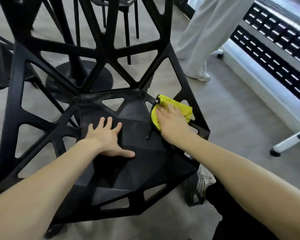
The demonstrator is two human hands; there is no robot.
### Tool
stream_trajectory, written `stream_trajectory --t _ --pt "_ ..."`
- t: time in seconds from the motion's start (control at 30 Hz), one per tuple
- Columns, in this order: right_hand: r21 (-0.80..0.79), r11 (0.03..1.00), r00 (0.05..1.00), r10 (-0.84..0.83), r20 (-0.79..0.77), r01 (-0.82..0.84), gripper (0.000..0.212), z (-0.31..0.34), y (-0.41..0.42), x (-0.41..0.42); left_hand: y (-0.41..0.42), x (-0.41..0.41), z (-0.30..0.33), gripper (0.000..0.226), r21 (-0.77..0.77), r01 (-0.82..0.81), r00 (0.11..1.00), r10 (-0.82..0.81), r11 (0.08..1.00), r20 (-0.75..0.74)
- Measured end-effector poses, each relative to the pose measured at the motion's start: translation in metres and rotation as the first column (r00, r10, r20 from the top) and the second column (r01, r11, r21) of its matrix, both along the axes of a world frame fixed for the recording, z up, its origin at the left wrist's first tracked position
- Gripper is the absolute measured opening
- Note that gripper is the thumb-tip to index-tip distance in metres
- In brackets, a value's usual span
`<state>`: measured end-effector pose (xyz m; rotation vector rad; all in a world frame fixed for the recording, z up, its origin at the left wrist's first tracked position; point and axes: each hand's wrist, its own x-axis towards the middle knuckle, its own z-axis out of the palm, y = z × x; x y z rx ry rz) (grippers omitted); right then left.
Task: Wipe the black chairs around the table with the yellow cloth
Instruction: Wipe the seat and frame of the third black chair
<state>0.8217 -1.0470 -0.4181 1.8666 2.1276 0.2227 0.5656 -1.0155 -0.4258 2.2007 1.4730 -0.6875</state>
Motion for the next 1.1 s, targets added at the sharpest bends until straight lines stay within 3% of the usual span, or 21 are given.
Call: stream_trajectory --t 0.1,0.2,0.3,0.37,0.43,0.5,0.57,0.63,0.67,0.7,0.77,0.83,0.87,0.93,0.97,1.03,1.1 --pt "-0.031 0.999 0.999 -0.011 0.035 0.012 0.057 0.001 0.018 -0.016 -0.006 0.001 0.0 0.165 0.012 -0.027 1.0 0.027 1.0 0.004" --pt "0.02 0.992 0.991 0.128 -0.048 -0.127 0.054 0.018 -0.039 0.045 -0.004 -0.004 -0.004 0.168 0.017 -0.027 0.999 0.026 1.0 0.03" --pt "0.045 0.995 0.992 0.095 -0.08 -0.091 0.058 0.023 -0.076 0.074 -0.008 0.001 -0.005 0.165 0.037 -0.016 0.997 0.013 0.999 0.078" --pt "0.062 0.994 0.957 -0.073 -0.282 0.094 0.055 0.014 -0.061 0.047 -0.015 0.003 -0.005 0.161 0.062 -0.039 0.991 0.031 0.997 0.131" --pt "-0.04 0.986 0.837 -0.16 -0.523 0.164 0.055 0.012 -0.058 -0.002 -0.021 -0.003 -0.004 0.15 0.106 -0.034 0.981 0.013 0.994 0.191" --pt "-0.103 0.994 0.779 -0.048 -0.625 -0.021 0.057 0.012 -0.074 -0.053 -0.028 -0.022 -0.003 0.124 0.17 0.007 0.967 -0.049 0.985 0.25" --pt "-0.061 0.959 0.705 0.159 -0.691 -0.277 0.054 0.009 -0.101 -0.084 -0.037 -0.053 -0.003 0.096 0.25 0.119 0.953 -0.181 0.961 0.241" --pt "-0.002 0.875 0.667 0.368 -0.648 -0.485 0.049 -0.002 -0.087 -0.08 -0.047 -0.088 -0.003 0.078 0.38 0.216 0.93 -0.308 0.9 0.2" --pt "0.015 0.863 0.695 0.418 -0.585 -0.506 0.048 -0.008 -0.061 -0.068 -0.052 -0.104 -0.004 0.072 0.456 0.25 0.918 -0.359 0.854 0.168" --pt "0.049 0.887 0.75 0.417 -0.513 -0.459 0.049 -0.017 -0.028 -0.052 -0.055 -0.119 -0.004 0.069 0.519 0.276 0.913 -0.39 0.809 0.122" --pt "0.1 0.977 0.86 0.211 -0.465 -0.186 0.049 -0.023 0.034 -0.024 -0.057 -0.142 -0.004 0.068 0.584 0.317 0.913 -0.408 0.747 0.027" --pt "0.093 0.995 0.878 0.003 -0.478 0.047 0.045 -0.022 0.049 -0.042 -0.056 -0.159 0.0 0.06 0.632 0.341 0.905 -0.424 0.695 -0.022" --pt "0.078 0.994 0.858 -0.022 -0.514 0.073 0.044 -0.019 0.031 -0.067 -0.054 -0.165 0.003 0.056 0.652 0.341 0.903 -0.428 0.677 -0.027" --pt "0.019 0.981 0.762 0.162 -0.627 -0.194 0.044 -0.007 -0.04 -0.117 -0.055 -0.171 0.007 0.051 0.672 0.318 0.908 -0.42 0.669 -0.011" --pt "-0.006 0.916 0.647 0.278 -0.71 -0.401 0.044 -0.004 -0.077 -0.129 -0.057 -0.172 0.007 0.05 0.677 0.288 0.916 -0.402 0.677 0.012" --pt "-0.013 0.795 0.506 0.373 -0.778 -0.606 0.047 -0.001 -0.092 -0.119 -0.06 -0.171 0.005 0.049 0.689 0.218 0.927 -0.367 0.692 0.074" --pt "0.014 0.867 0.635 0.376 -0.675 -0.498 0.047 -0.007 -0.039 -0.081 -0.061 -0.168 0.005 0.047 0.705 0.183 0.926 -0.361 0.685 0.111"
